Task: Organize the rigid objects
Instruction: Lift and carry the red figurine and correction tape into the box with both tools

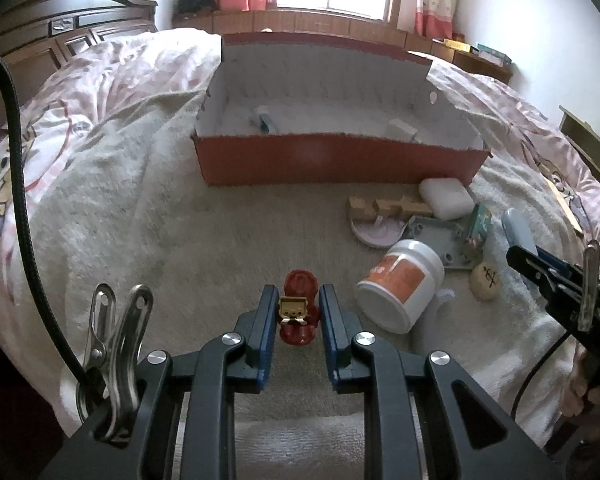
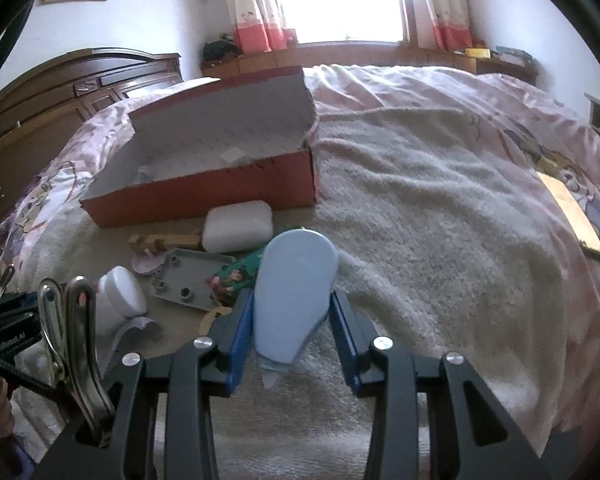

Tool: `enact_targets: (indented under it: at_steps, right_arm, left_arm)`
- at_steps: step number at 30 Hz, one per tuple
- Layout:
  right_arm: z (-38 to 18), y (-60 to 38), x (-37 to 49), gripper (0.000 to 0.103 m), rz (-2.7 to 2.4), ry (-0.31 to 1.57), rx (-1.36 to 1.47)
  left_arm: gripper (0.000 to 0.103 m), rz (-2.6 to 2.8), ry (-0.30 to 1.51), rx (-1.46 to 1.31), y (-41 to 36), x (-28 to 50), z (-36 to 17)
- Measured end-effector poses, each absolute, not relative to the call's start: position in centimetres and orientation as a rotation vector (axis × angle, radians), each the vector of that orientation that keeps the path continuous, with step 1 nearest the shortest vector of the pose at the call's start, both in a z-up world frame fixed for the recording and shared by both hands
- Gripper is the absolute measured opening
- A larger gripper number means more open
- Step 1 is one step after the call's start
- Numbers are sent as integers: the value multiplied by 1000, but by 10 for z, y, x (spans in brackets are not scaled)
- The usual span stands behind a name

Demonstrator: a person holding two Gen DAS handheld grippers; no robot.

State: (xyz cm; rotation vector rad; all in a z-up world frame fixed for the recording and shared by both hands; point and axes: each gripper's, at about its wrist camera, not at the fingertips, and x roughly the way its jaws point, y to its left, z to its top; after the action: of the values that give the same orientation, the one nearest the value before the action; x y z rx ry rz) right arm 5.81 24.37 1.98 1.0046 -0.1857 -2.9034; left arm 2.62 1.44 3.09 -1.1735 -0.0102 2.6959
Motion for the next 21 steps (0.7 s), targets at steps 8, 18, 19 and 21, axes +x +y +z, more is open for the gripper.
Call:
enact_targets:
  at_steps: [8,18,19,21]
  right_arm:
    - [36,237,57,40,-2861,-179,952]
    - [64,226,40,40,-2822,-149,893]
    - [65,225,38,40,-2818,-146,891]
    - [69,222,31,40,-2808,-138,891]
  left_arm:
    - [22,2714,11,-1114,16,20,49]
    - [22,2728,18,-1019,24,-9,85]
    - [22,2731,24,-1012,26,-11,88]
    - [22,2733,44,-998,30,-18,92]
